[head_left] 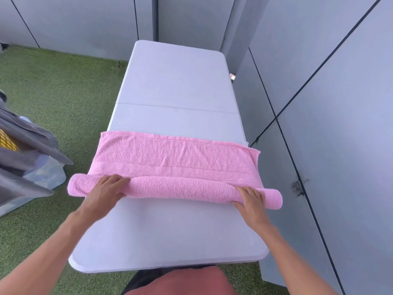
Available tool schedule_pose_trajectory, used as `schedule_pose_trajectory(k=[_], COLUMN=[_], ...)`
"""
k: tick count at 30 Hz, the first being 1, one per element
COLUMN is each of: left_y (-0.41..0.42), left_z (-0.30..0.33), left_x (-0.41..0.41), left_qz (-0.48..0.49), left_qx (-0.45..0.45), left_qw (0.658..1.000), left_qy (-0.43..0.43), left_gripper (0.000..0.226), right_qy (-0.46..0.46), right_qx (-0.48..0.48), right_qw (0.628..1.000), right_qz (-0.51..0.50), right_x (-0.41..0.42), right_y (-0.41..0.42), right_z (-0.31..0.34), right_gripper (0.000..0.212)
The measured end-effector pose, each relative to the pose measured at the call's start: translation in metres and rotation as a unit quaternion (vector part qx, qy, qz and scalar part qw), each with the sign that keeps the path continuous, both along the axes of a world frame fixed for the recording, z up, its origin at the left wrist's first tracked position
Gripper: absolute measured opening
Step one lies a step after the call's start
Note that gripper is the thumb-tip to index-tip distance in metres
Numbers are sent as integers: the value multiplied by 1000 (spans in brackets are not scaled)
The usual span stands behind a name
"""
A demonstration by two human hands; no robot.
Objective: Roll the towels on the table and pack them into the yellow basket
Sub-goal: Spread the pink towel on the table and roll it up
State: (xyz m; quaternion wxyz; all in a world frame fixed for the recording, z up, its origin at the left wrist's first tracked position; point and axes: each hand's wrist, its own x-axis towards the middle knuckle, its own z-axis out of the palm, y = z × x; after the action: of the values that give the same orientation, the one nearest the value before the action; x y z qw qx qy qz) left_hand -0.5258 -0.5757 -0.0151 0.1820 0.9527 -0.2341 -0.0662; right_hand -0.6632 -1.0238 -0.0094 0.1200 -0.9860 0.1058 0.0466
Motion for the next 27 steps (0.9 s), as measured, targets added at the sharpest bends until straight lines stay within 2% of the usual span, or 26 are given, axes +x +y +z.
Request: schedule_pose_trajectory(k=[4, 7, 9, 10, 12, 14, 18, 23, 25, 27], left_y=[7, 7, 7, 6, 4, 3, 1, -2, 6, 15], left_z=[11, 17, 20, 21, 19, 10, -14, -6, -4, -4], left_x=[14, 19, 16, 11, -7, -29, -37, -6, -6, -7], left_qz=[-21, -30, -4, 13, 34, 26, 1, 3, -6, -15], left_qx=[41, 54, -6, -42, -65, -52, 1, 4, -5, -17], left_qw=[983, 964, 977, 988, 997, 995, 998, 1000, 999, 992], left_qy=[180, 258, 212, 149, -7, -84, -68, -4, 52, 123], left_gripper=[47, 52, 54, 52, 45, 45, 72, 55, 48, 46], right_qy=[67, 161, 137, 76, -43, -69, 17, 35, 68, 117], right_qx=[58, 155, 231, 229, 151, 70, -25, 12, 25, 89], right_qw=[994, 974, 963, 969, 986, 995, 999, 998, 997, 989], right_qz=[59, 25, -38, -55, -48, -33, -32, -46, -20, 1], right_x=[-4, 4, 11, 11, 4, -10, -20, -3, -7, -10], right_y=[-19, -27, -24, -21, -15, -6, 11, 10, -1, -15], right_z=[12, 32, 40, 40, 34, 22, 10, 23, 26, 30], right_gripper=[47, 54, 52, 48, 36, 34, 60, 51, 48, 50])
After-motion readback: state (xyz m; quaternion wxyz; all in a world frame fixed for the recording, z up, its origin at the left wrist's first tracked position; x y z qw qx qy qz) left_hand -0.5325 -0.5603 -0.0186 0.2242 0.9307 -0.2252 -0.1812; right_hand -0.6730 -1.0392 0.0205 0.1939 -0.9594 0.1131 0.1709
